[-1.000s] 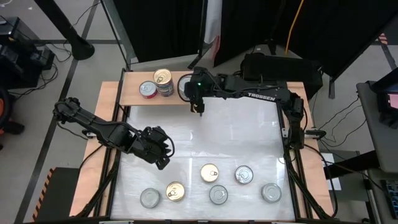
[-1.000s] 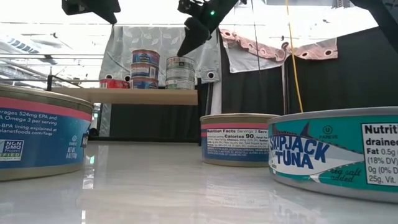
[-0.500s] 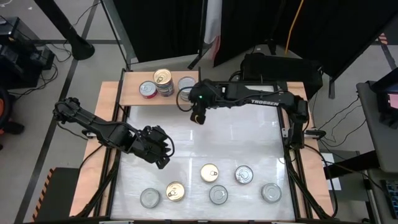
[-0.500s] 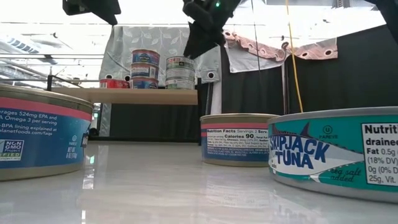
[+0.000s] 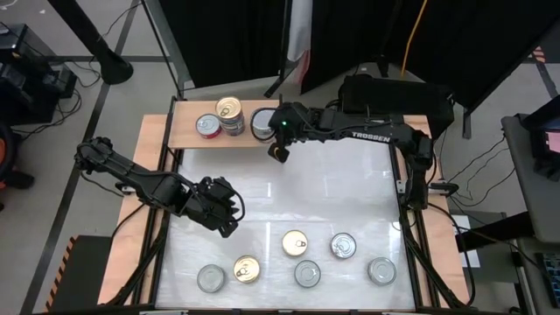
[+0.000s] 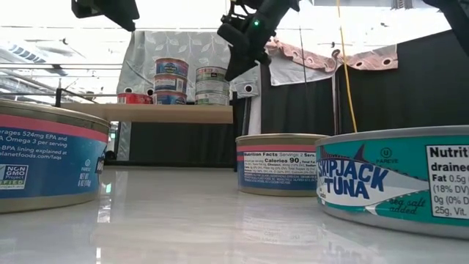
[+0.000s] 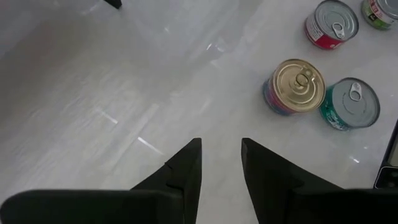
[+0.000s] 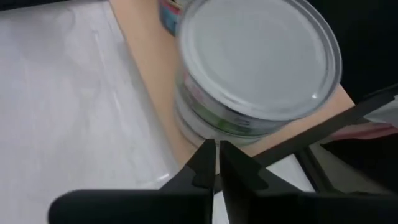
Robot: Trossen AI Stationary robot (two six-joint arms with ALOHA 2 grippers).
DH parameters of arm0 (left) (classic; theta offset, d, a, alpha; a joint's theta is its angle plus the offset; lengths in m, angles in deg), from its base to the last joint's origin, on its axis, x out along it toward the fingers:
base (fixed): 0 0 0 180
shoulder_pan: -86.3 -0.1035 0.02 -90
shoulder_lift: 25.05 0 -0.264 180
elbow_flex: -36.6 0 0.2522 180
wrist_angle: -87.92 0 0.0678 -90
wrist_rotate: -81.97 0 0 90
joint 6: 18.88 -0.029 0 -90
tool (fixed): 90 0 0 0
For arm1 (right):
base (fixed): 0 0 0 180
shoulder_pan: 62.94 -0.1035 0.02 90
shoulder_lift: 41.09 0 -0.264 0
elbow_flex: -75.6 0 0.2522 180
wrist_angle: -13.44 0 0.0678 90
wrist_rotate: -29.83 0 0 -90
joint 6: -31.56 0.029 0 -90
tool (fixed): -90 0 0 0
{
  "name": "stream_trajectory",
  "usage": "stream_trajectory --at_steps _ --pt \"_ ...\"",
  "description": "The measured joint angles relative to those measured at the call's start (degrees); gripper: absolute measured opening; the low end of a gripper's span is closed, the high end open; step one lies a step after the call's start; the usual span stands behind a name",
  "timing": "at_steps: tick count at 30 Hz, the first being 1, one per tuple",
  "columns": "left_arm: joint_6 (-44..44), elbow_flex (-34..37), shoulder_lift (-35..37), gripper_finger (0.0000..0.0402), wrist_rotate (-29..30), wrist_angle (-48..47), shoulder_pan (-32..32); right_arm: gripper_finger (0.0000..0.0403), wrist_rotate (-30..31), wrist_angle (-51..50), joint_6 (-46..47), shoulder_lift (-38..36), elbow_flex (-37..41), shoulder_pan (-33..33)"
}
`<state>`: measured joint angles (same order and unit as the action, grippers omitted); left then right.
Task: Stack canned seafood by type on shelf
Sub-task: Adjust the stacked green tuna cans on the shelf
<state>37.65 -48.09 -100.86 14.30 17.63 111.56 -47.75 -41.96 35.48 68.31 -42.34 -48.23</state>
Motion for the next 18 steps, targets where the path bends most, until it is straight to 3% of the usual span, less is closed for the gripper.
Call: stream_trajectory --at_steps 18 --pt "0.02 0.00 0.00 0.0116 1.74 -0.20 0.00 0.0001 -0.59 2.59 -0.29 3.04 0.00 0.57"
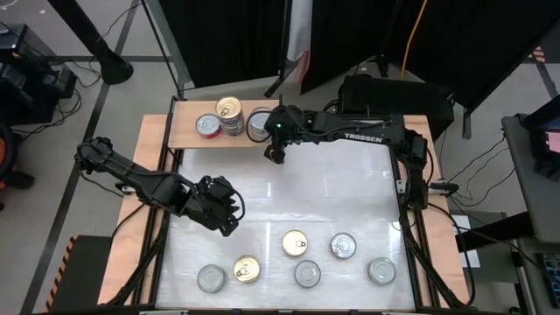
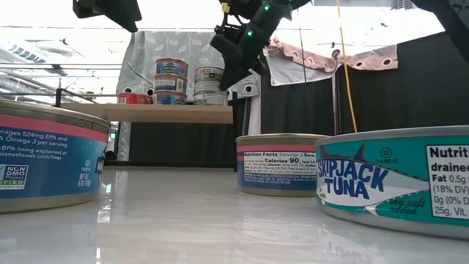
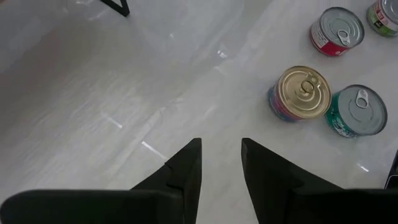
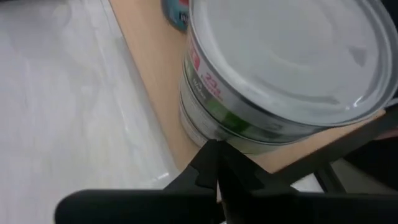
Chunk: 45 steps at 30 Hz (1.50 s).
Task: Stack canned seafood by type on shelf
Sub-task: Adjust the stacked green tuna cans on the shelf, then stack the red tuna can on top of the red tuna can on the shelf
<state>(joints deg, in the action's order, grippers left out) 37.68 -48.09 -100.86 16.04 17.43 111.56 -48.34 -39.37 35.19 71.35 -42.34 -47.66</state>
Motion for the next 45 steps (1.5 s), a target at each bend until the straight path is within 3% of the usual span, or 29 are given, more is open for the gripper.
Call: stream_trajectory --at_steps 8,16,20,24,31,38,42,45 --pt "0.04 0.00 0.00 0.0116 0.04 0.00 -0.20 0.0000 0.26 0.03 -2.52 -0.27 0.00 1.02" --pt "1.76 0.00 -0.01 0.0116 -6.48 0.23 1.36 0.0000 -0.18 -14.02 -0.67 -8.28 -6.58 -0.08" --pt "5.62 0.01 -0.01 0.0116 -9.47 1.05 8.04 0.0000 -8.14 -20.21 9.89 -15.11 -9.49 -2.15" --pt "11.82 0.78 -0.02 0.0116 -7.89 2.85 16.86 0.0000 -12.26 -23.54 25.93 -21.85 -9.55 -6.35" --pt "16.65 5.58 -0.03 0.0107 -3.00 12.78 28.26 0.0000 -3.86 -25.06 43.64 -26.21 -9.55 -20.79" --pt "23.90 9.73 -0.44 0.0045 -4.77 20.21 33.45 0.0000 -1.50 -28.11 48.57 -25.27 -9.45 -31.54" --pt "27.38 9.75 -3.18 0.0007 -4.96 20.40 35.65 0.0000 -1.42 -31.56 49.28 -25.24 -9.44 -33.26" --pt "31.09 9.77 -6.16 0.0007 -5.44 20.50 36.06 0.0000 -1.31 -35.20 49.04 -25.20 -9.44 -34.10"
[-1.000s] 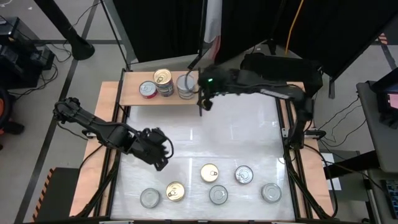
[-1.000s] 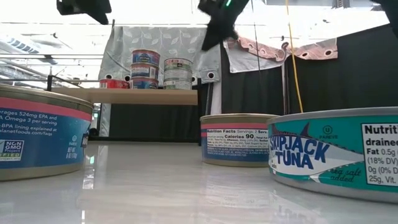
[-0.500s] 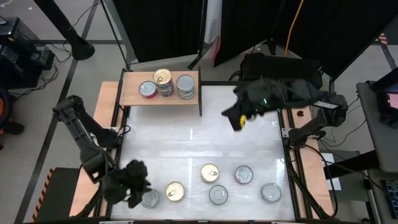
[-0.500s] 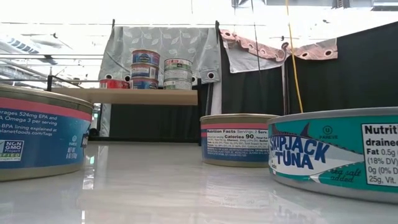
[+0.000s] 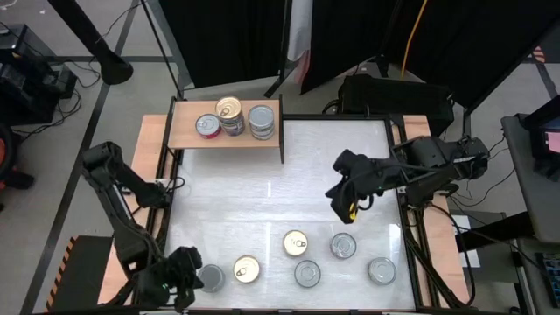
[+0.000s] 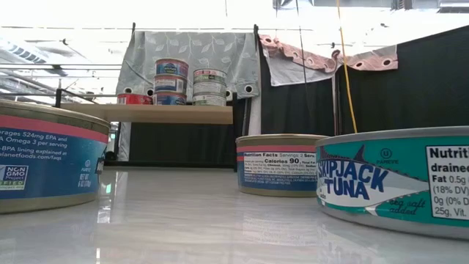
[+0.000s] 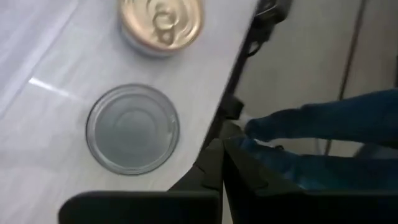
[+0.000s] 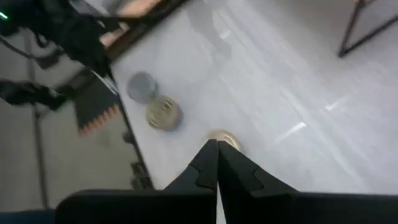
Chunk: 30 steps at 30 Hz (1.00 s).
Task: Stack canned seafood by type on shelf
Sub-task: Stack the red tuna can on top of the red tuna can on the shelf
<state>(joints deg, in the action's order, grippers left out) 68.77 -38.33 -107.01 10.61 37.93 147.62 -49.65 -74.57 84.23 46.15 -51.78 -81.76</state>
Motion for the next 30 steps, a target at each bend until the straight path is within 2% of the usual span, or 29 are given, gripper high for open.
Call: stream_trajectory --at_steps 6,9,12,16,18,20,23,27,30 --pt "3.63 0.02 -5.64 0.0010 -2.45 7.98 -0.37 0.0000 -0.15 -8.99 1.33 0.00 0.97 -4.59" --pt "5.20 0.02 -7.01 0.0010 -2.96 13.76 -1.11 0.0000 -0.11 -9.24 1.52 0.05 4.35 -7.61" --pt "7.95 0.00 -7.90 0.0010 -2.92 17.16 -2.08 0.0000 -0.10 -8.13 1.69 0.04 10.89 -10.62" --pt "9.56 0.00 -8.34 0.0010 -1.91 18.87 -3.11 0.0000 -1.30 -0.11 1.47 0.07 23.96 -14.47" --pt "9.58 0.00 -8.47 0.0010 -1.89 18.95 -3.67 0.0000 -4.96 6.64 2.86 -0.30 31.71 -15.96" --pt "9.32 0.00 -8.47 0.0010 -1.84 19.03 -4.51 0.0000 -9.46 14.16 6.86 -0.52 39.61 -16.95" --pt "7.80 0.00 -8.47 0.0010 -1.80 19.02 -5.79 0.0000 -11.92 23.11 14.51 -0.52 49.46 -18.23" --pt "6.34 0.00 -8.47 0.0010 -1.65 19.06 -7.39 0.0000 -15.02 25.06 24.52 -0.55 56.79 -18.13" --pt "6.34 0.00 -8.47 0.0010 -1.37 19.13 -8.13 0.0000 -15.22 25.76 26.59 -0.61 59.36 -18.04"
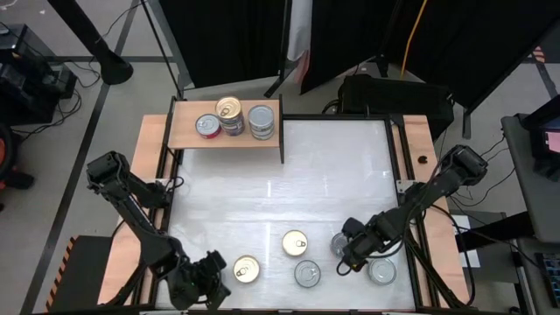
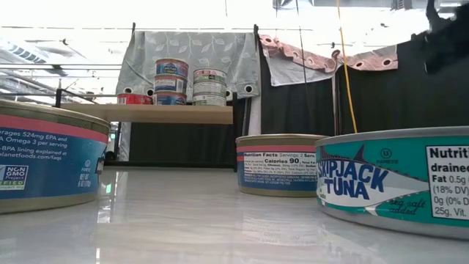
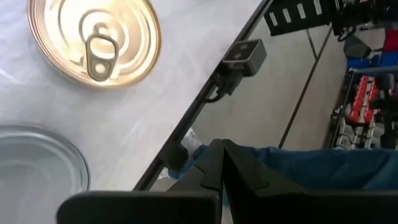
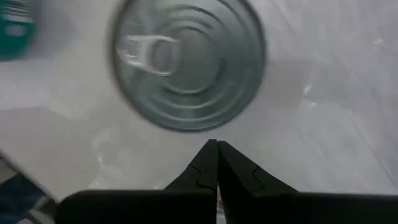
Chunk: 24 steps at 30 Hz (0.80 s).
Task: Stack canned seafood by type on shelf
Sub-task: Stack the red tuna can on top of the red tuna can on the shelf
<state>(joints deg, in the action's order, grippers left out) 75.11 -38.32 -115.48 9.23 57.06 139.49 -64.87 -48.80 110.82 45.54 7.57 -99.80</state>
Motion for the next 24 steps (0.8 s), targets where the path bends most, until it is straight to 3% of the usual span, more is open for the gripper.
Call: stream_trajectory --at_steps 8,24 --pt "-0.06 0.00 0.00 0.0010 2.28 0.02 -1.17 0.0000 -1.12 6.47 -1.29 0.00 2.56 0.00" --pt "-2.72 0.00 0.00 0.0010 2.94 0.27 -4.17 0.0000 1.41 6.78 -4.52 1.71 2.58 0.11"
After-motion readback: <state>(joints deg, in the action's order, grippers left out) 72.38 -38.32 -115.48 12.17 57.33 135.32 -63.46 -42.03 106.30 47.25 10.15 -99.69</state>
